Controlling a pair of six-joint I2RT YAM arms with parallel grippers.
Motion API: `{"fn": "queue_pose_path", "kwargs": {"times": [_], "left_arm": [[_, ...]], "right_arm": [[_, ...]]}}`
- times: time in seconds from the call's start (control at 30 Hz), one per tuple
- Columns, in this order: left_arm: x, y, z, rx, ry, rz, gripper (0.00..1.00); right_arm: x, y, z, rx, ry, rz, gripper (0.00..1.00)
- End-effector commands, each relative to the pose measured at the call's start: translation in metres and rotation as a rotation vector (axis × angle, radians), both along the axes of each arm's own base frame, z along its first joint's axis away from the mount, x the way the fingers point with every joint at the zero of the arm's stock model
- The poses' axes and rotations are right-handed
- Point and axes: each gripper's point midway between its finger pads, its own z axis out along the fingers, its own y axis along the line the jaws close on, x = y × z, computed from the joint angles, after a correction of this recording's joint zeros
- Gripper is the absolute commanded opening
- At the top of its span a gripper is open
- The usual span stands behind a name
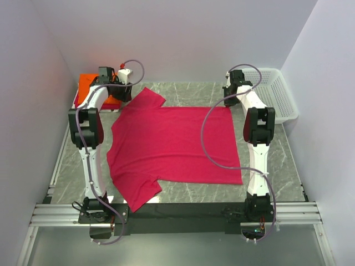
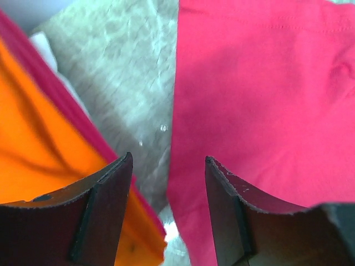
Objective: Fold and stack the t-shirts
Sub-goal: Flatten the tshirt out
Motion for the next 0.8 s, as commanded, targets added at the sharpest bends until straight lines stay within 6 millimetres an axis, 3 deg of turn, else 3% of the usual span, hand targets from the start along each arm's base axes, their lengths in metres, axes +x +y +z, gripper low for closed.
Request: {"fn": "queue_pose_path", "kwargs": {"times": [0.0,0.03,0.1,0.4,0.77], "left_arm": [[0.024,-0.012,0.021,0.015,-0.118,-0.007,0.61],[0.027,-0.025,0.020,0.025,-0.134,-0.022,0.61],[0.031,-0.032,0.012,0.023,-0.132,-0.030,0.61],[0.051,-0.041,-0.014,0.048,-0.143,-0.024,0.62],[0.053,-0.054,-0.049,0.080,-0.087,-0.053,0.55]], "right_arm": [[0.001,0.000,0.011,0.020,-0.026,0.002,0.00],[0.002,0.001,0.013,0.022,-0.032,0.002,0.00],[0.004,0.001,0.019,0.024,-0.047,0.002,0.00],[0.006,0.003,0.039,0.049,-0.099,-0.028,0.00],[0.010,0.004,0.062,0.076,-0.151,-0.047,0.00]]}}
